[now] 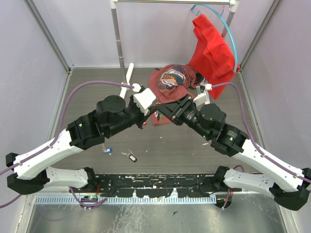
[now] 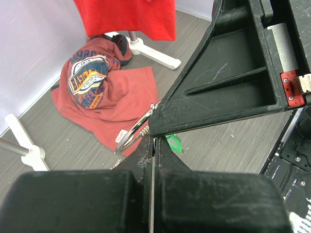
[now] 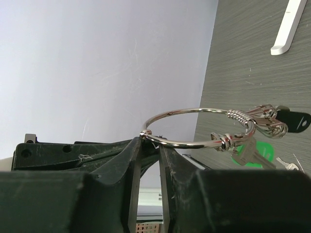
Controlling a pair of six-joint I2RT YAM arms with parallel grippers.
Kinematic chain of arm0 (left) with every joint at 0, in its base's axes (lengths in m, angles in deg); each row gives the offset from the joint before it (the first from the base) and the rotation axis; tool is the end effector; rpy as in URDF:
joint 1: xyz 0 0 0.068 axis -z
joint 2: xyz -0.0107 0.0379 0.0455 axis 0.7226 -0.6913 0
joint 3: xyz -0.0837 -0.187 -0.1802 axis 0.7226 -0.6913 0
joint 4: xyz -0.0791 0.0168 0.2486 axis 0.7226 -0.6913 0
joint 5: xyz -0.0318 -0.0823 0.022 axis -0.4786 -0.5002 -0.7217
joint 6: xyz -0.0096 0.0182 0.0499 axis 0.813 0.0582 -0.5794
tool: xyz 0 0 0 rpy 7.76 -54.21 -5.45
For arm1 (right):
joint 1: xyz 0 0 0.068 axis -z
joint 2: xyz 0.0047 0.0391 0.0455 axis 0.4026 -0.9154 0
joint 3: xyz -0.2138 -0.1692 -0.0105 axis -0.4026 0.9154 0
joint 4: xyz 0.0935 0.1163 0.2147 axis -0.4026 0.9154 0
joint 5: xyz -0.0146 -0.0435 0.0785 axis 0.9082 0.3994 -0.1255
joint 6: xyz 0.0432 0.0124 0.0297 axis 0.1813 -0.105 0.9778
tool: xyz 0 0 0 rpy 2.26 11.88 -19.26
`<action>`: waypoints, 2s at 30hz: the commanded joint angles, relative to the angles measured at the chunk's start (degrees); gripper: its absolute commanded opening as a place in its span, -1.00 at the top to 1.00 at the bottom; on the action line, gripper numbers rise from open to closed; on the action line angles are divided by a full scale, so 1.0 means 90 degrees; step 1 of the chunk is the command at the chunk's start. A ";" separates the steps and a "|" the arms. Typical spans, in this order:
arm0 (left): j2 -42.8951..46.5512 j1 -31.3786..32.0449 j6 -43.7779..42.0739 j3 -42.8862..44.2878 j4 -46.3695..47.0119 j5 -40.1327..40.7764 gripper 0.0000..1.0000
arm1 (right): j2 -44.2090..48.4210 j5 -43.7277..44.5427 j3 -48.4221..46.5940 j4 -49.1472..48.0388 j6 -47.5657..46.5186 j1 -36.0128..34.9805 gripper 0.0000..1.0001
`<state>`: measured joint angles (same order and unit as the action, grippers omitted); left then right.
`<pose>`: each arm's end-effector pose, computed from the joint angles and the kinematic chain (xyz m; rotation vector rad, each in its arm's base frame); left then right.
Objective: Put the keys on the keyring
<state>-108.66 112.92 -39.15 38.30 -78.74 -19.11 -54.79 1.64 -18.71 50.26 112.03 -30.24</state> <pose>0.1018 -0.2139 0.4533 0.9288 1.5671 -0.5374 0.1242 0.1588 0.4118 0.4191 1.8058 1.4400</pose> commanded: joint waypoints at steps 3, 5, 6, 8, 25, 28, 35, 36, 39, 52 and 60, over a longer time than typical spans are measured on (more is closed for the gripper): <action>0.0101 0.0045 0.0059 -0.0053 0.0302 -0.0235 1.00 | 0.0115 0.0669 0.0046 -0.0492 0.0062 0.0004 0.48; 0.0090 0.0045 0.0059 -0.0047 0.0304 -0.0234 1.00 | 0.0131 0.0712 0.0088 -0.0593 0.0070 0.0001 0.48; 0.0085 0.0050 0.0059 -0.0044 0.0302 -0.0235 1.00 | 0.0120 0.0719 0.0096 -0.0634 0.0071 0.0001 0.49; 0.0076 0.0045 0.0053 -0.0031 0.0304 -0.0241 1.00 | 0.0087 0.0733 0.0098 -0.0711 0.0081 -0.0011 0.51; 0.0349 0.0050 0.0019 -0.0321 0.0473 -0.0496 0.85 | -0.0036 0.0972 0.0052 -0.0947 -0.0167 -0.0136 0.99; 0.0516 0.0049 0.0008 -0.0500 0.0608 -0.0597 0.65 | -0.0044 0.1045 0.0014 -0.0927 -0.0304 -0.0180 0.99; 0.0770 0.0045 0.0023 -0.0771 0.0607 -0.0621 0.62 | -0.0004 0.1162 -0.0001 -0.0891 -0.0552 -0.0204 0.99; 0.0789 0.0045 0.0035 -0.0806 0.0607 -0.0591 0.62 | -0.0004 0.1179 -0.0023 -0.0872 -0.0595 -0.0204 0.99; 0.0775 0.0048 0.0081 -0.0874 0.0565 -0.0408 0.67 | -0.0010 0.1252 -0.0070 -0.0728 -0.0749 -0.0199 0.99; 0.0651 -0.0605 0.2170 -0.1703 -0.0286 0.0353 0.68 | -0.0491 0.1933 -0.0647 0.2991 -0.2664 -0.0192 0.19; 0.0985 -0.1150 0.3397 -0.2803 -0.0064 -0.0112 0.33 | -0.1501 -0.0257 -0.0513 0.3428 -0.3595 -0.0027 0.18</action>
<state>-102.63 104.66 -15.96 15.92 -80.60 -18.24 -64.39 10.91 -22.80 79.07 85.49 -30.87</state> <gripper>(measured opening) 0.324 0.407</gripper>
